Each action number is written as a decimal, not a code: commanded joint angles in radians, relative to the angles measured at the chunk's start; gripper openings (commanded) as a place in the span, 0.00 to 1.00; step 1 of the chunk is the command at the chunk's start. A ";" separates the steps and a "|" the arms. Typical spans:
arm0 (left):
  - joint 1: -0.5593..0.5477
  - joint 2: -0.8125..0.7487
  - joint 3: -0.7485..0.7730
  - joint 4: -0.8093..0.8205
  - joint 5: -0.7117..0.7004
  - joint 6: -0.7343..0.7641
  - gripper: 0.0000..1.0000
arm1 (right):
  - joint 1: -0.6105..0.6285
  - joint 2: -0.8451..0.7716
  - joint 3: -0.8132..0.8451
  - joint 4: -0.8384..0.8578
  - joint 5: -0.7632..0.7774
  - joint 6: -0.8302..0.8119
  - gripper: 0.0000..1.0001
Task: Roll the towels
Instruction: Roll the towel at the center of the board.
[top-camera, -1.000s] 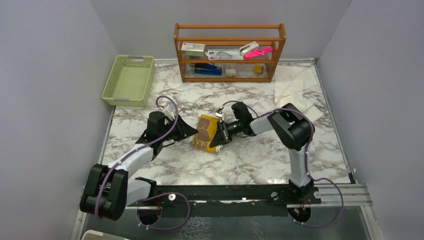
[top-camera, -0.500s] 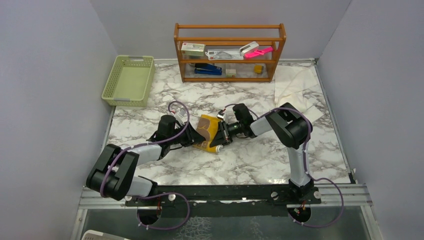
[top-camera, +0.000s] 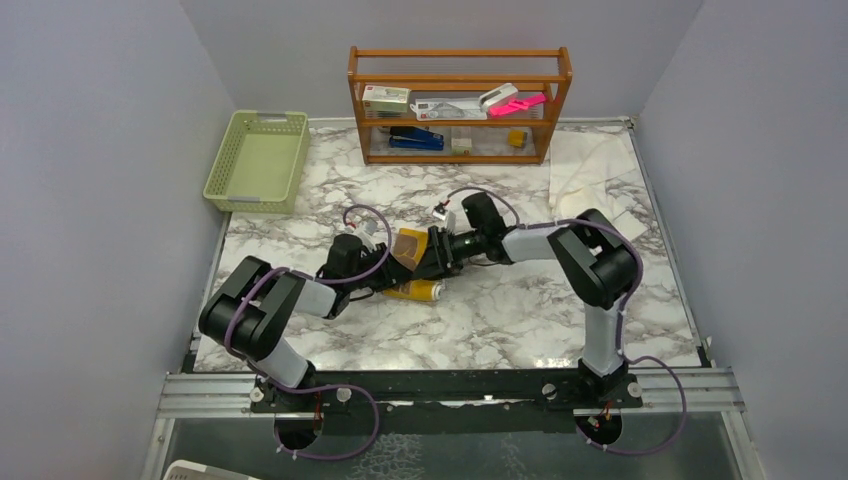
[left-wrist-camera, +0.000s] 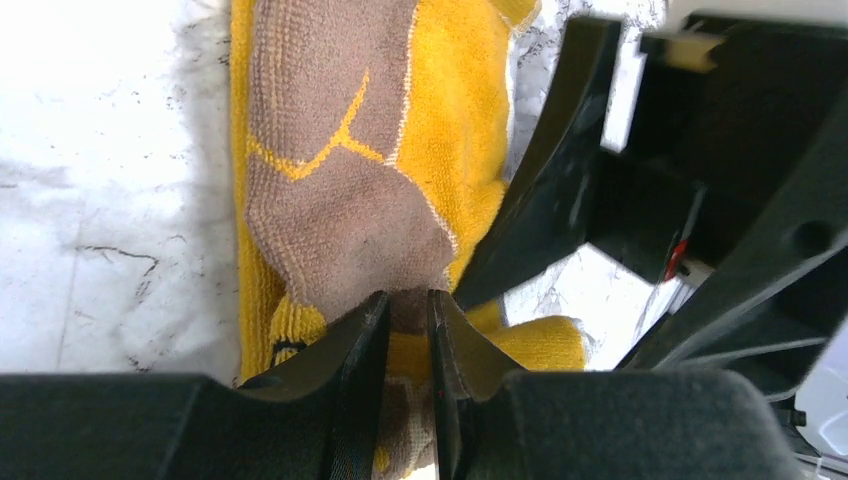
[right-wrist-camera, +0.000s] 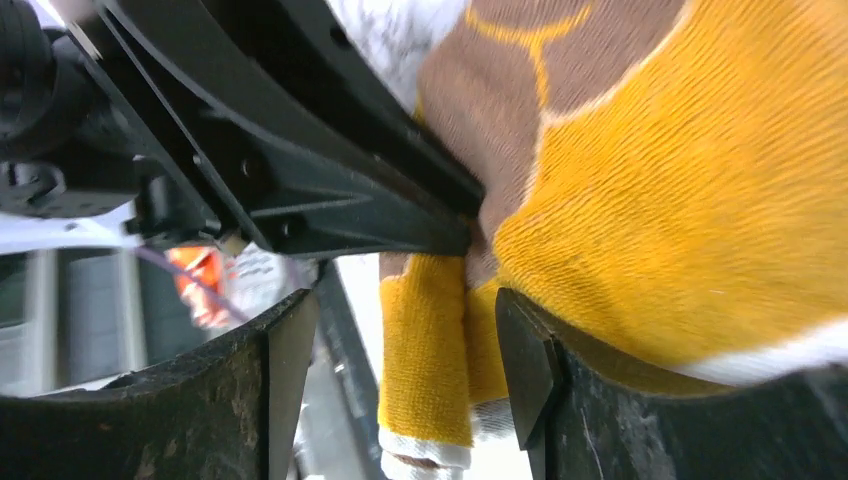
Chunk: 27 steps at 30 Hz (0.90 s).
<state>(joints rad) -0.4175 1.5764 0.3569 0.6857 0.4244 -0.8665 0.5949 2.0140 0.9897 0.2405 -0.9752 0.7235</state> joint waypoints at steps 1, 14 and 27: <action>-0.015 0.057 -0.049 -0.054 -0.130 0.045 0.25 | -0.004 -0.110 0.047 -0.228 0.347 -0.289 0.68; -0.018 0.161 -0.032 -0.054 -0.141 0.054 0.25 | 0.068 -0.571 -0.327 0.326 0.818 -0.762 0.86; -0.020 0.188 -0.031 -0.057 -0.135 0.044 0.24 | 0.347 -0.485 -0.464 0.358 0.680 -1.429 0.80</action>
<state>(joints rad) -0.4343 1.6882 0.3649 0.8463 0.3893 -0.8818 0.9386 1.4822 0.4728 0.6304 -0.2340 -0.5430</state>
